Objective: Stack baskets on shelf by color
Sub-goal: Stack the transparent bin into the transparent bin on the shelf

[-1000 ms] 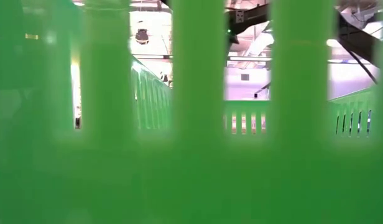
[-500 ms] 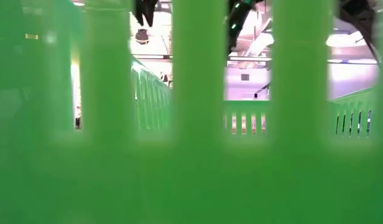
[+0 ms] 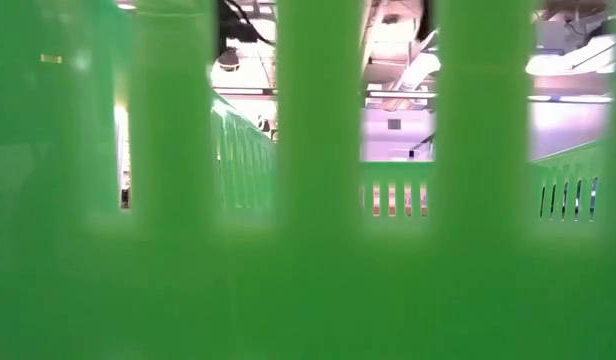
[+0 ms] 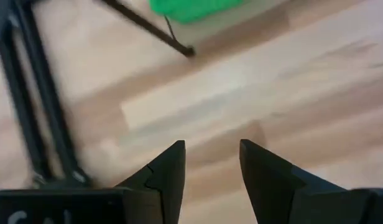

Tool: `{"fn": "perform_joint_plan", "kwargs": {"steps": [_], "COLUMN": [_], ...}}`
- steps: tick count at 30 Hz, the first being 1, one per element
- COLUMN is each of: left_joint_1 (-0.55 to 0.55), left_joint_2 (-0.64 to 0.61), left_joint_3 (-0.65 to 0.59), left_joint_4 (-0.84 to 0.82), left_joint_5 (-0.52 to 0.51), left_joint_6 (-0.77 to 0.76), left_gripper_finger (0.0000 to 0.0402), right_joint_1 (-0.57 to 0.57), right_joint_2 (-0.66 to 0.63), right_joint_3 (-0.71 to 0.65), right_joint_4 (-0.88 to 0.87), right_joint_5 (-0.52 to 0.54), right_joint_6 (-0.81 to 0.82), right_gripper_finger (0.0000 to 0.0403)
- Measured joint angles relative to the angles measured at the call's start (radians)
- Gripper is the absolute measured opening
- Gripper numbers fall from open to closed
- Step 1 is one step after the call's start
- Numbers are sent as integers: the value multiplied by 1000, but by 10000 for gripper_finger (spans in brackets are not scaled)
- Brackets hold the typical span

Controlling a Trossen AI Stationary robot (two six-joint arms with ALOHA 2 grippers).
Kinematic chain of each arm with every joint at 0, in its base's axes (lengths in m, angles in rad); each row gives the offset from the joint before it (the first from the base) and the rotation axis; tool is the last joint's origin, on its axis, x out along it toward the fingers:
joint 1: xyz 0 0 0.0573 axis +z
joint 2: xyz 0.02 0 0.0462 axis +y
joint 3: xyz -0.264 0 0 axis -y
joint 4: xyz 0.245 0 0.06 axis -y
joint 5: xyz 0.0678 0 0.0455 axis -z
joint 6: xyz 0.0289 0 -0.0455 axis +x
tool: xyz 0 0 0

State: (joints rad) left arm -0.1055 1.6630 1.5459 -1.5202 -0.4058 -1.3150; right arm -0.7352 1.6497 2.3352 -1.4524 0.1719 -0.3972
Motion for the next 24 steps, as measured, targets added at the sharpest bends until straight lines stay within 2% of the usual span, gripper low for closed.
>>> {"fn": "perform_joint_plan", "kwargs": {"steps": [5, 9, 13, 17, 21, 24], "left_joint_1": [-182, -315, -411, -463, -475, -465], "left_joint_2": [0, -1, -1, -1, -1, 0], "left_joint_3": [26, 30, 30, 30, 27, 24], "left_joint_4": [19, 106, 211, 297, 296, 219], "left_joint_5": [7, 71, 84, 92, 189, 275], "left_joint_6": [-252, -263, -175, 8, 226, 363], "left_gripper_finger": [139, 139, 139, 139, 139, 139], "right_joint_1": [-14, -14, -13, -1, 11, 31], "right_joint_2": [-129, -216, -283, -328, -356, -364], "right_joint_3": [0, 0, 0, 0, 0, 0], "right_joint_4": [-9, -19, -48, -71, -90, -118], "right_joint_5": [-6, -8, -17, -45, -127, -183], "right_joint_6": [8, 11, 48, 75, 122, 180], "right_gripper_finger": [112, 112, 112, 112, 112, 112]}}
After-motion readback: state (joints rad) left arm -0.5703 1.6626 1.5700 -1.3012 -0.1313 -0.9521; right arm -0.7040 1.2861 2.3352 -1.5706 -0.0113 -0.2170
